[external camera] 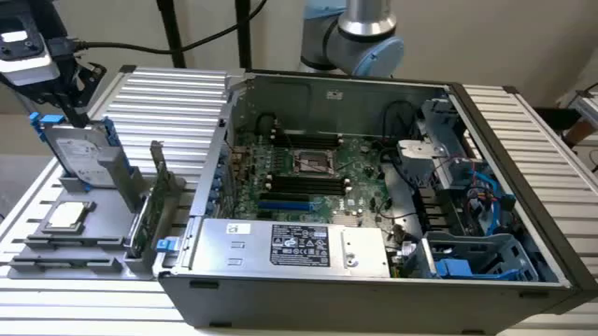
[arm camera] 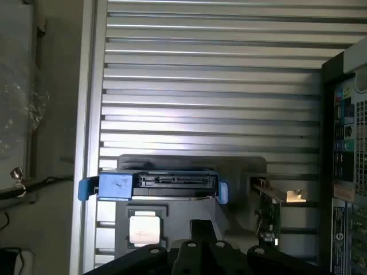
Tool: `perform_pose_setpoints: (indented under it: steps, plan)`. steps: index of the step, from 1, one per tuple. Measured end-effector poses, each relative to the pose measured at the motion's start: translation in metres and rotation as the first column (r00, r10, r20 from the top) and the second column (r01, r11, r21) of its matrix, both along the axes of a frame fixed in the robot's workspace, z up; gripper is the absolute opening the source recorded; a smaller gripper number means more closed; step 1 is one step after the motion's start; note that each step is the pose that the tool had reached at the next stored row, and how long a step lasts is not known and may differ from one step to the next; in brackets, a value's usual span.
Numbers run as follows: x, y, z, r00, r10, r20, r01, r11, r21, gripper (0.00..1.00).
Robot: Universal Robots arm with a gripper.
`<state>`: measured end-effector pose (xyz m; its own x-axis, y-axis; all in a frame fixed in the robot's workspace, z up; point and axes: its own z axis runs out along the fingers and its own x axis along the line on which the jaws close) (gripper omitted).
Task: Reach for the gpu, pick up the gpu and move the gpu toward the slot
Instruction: 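Reach for the gpu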
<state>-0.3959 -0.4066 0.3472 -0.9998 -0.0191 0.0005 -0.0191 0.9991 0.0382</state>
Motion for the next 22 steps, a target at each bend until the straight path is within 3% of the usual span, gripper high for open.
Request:
perform_pose_setpoints:
  steps: [15,17,22]
  plan:
    - [0.000,-0.0001,0.0000,1.0000,0.000,0.0000,0.000,1.0000,0.0000,0.11]
    - [0.001,-0.0037,0.0000,1.0000,0.000,-0.0001,0.000,1.0000,-0.0001,0.11]
    - [0.008,-0.0199,0.0001,1.0000,0.000,-0.0005,0.000,1.0000,0.0000,0.11]
